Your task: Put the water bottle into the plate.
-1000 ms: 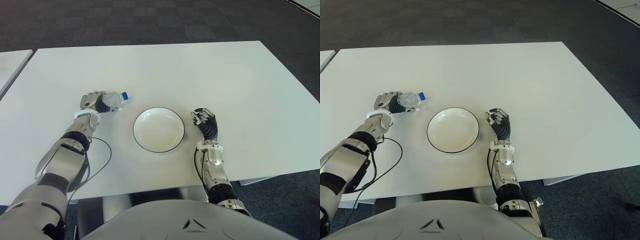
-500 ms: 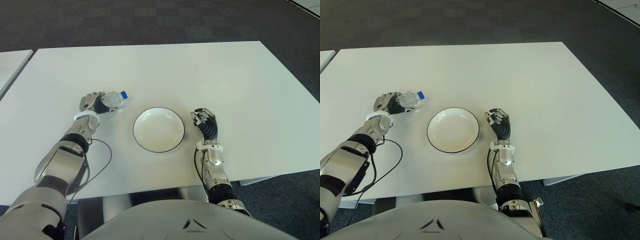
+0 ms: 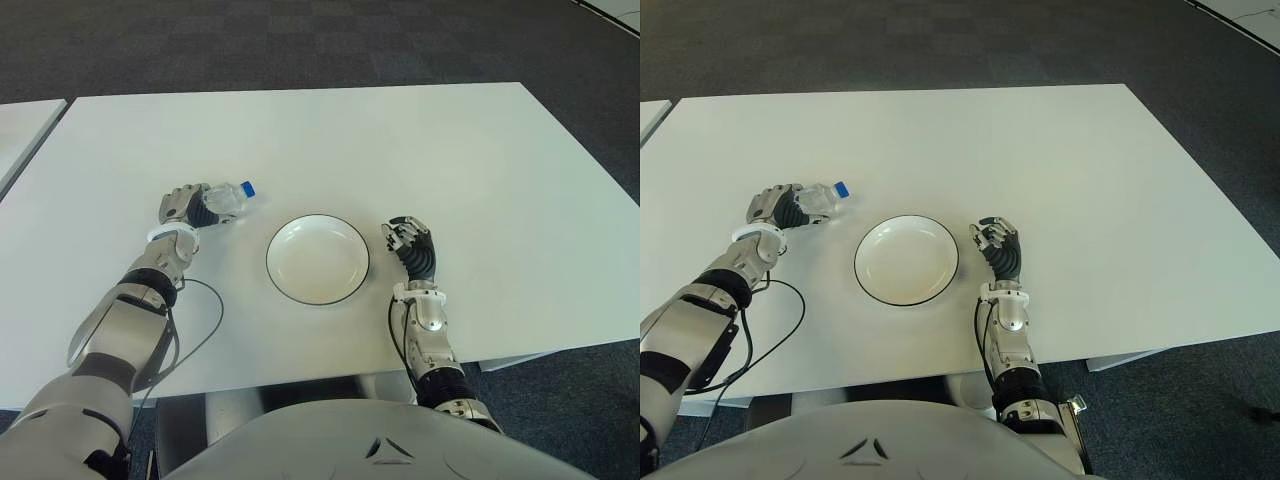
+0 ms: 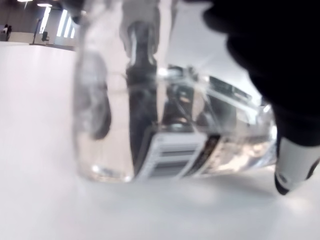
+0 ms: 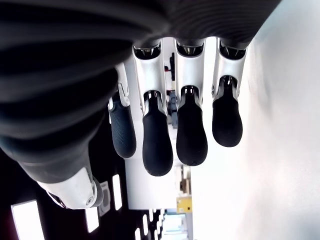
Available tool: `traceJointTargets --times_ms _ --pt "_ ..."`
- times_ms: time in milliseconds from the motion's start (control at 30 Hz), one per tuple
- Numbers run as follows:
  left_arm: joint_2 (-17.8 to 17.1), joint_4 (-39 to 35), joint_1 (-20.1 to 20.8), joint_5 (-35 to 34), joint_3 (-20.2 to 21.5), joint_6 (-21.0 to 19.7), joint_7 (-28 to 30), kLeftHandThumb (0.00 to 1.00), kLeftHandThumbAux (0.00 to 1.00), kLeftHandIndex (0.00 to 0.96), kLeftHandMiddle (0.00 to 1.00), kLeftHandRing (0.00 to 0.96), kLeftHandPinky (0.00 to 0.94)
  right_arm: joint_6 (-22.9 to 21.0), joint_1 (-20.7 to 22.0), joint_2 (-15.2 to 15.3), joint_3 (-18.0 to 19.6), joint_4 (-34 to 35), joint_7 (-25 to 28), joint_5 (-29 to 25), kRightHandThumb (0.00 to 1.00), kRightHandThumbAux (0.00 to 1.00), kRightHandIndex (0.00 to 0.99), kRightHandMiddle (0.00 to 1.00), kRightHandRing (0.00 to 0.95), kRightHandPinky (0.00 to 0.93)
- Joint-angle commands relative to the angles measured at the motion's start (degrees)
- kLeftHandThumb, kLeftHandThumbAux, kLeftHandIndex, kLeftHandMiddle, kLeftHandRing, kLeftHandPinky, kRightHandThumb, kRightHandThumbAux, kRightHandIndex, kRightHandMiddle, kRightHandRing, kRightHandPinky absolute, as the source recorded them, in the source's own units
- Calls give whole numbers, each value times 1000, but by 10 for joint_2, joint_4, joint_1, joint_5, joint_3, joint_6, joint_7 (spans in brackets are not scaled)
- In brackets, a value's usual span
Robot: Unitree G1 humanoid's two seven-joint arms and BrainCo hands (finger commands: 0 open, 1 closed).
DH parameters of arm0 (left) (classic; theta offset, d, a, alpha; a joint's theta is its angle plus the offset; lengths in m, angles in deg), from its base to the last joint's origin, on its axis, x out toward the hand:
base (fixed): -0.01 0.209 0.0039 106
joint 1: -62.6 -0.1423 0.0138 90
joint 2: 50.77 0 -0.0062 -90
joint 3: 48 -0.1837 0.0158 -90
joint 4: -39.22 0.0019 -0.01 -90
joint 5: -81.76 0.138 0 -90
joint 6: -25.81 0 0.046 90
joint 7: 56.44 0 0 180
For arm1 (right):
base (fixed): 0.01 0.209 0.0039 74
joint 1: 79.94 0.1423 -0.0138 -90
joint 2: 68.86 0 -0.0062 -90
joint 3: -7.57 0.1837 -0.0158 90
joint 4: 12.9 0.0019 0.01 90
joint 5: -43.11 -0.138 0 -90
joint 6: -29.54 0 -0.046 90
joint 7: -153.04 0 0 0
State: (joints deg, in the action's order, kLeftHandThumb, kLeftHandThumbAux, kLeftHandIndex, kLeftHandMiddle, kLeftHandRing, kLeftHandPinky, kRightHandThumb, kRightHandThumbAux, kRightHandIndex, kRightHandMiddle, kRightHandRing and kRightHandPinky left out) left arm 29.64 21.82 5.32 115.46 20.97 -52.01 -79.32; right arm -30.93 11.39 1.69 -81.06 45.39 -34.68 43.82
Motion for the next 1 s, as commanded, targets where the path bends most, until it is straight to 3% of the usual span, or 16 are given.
traceJointTargets --times_ms 33,267,467,700,1000 --pt "21 4 -39 0 -10 -6 16 851 670 394 542 852 833 -29 -40 -15 6 -42 0 -9 704 727 434 681 673 667" --pt "16 -63 -49 -20 8 21 -1 851 670 393 536 849 815 -20 -40 -14 6 -46 4 -10 704 726 434 680 672 672" --pt "9 -266 -118 -80 57 37 34 851 670 393 533 856 832 -22 -39 -13 7 -48 5 -11 704 726 434 678 670 667" --pt "13 -364 -154 -139 100 69 83 851 671 393 533 866 837 -30 -42 -11 4 -41 5 -7 703 727 434 676 669 667" --pt "45 -572 -233 -194 131 50 146 850 671 393 531 869 830 -41 -49 -11 0 -24 -3 2 703 728 434 678 669 663"
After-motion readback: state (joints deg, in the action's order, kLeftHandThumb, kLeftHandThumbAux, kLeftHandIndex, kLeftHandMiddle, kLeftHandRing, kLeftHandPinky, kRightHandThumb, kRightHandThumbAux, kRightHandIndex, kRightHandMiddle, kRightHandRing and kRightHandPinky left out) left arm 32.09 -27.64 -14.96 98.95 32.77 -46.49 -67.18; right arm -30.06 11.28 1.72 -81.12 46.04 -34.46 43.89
